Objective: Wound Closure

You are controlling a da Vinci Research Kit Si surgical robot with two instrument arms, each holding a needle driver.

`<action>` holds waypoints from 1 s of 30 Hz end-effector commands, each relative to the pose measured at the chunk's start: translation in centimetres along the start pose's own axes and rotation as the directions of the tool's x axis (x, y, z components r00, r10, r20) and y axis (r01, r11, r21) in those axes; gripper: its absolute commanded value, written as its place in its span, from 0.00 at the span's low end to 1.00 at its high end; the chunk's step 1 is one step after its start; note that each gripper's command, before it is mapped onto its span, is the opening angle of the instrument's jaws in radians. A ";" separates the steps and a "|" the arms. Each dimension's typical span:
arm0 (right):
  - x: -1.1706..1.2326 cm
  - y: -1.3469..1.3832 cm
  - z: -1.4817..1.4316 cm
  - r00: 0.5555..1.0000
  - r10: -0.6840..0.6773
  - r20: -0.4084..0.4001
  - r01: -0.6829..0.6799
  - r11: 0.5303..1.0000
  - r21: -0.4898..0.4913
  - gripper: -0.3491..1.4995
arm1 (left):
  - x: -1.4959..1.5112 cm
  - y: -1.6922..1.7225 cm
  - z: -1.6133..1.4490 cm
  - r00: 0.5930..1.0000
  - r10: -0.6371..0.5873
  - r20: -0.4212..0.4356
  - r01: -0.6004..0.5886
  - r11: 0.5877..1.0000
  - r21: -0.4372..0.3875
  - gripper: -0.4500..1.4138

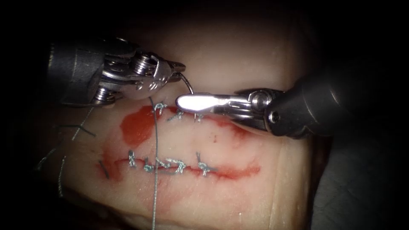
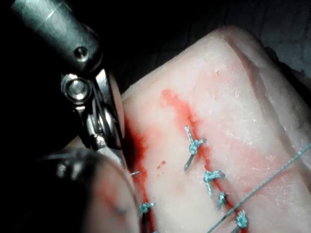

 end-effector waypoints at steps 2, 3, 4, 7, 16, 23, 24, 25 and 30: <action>-0.01 -0.03 0.09 1.000 -0.001 0.001 0.001 1.000 -0.003 0.00 | -0.01 0.03 0.06 1.000 0.012 0.006 -0.012 1.000 0.000 0.00; -0.02 -0.03 0.09 1.000 -0.001 -0.001 0.001 1.000 -0.001 0.00 | -0.01 0.03 0.07 1.000 0.018 0.008 -0.018 1.000 0.000 0.10; -0.02 -0.03 0.08 1.000 -0.012 -0.002 0.012 1.000 -0.001 0.00 | -0.01 0.03 0.07 1.000 0.018 0.014 -0.018 1.000 0.001 0.29; -0.03 -0.04 0.07 1.000 -0.012 -0.006 0.012 1.000 -0.004 0.00 | -0.01 0.06 0.07 0.999 0.016 0.034 -0.017 1.000 0.004 0.63; -0.15 -0.08 -0.06 0.998 -0.025 0.056 0.022 0.999 0.046 0.00 | 0.24 0.35 -0.23 0.977 -0.189 0.098 0.194 0.980 -0.048 0.71; -0.43 -0.11 -0.33 0.982 -0.043 0.184 0.042 0.999 0.011 0.00 | 0.26 0.68 -0.62 0.664 -0.718 0.207 0.736 0.676 -0.017 0.57; -0.46 -0.11 -0.37 0.978 -0.038 0.205 0.040 0.999 -0.007 0.00 | 0.23 0.70 -0.66 0.604 -0.761 0.239 0.776 0.629 0.040 0.56; -0.51 -0.11 -0.42 0.973 -0.031 0.227 0.038 0.999 -0.025 0.00 | 0.18 0.72 -0.72 0.511 -0.812 0.283 0.815 0.562 0.140 0.55; -0.76 -0.10 -0.79 0.953 0.016 0.303 0.043 0.981 -0.189 0.00 | 0.00 0.54 -0.80 0.088 -0.995 0.057 0.763 0.104 0.638 0.55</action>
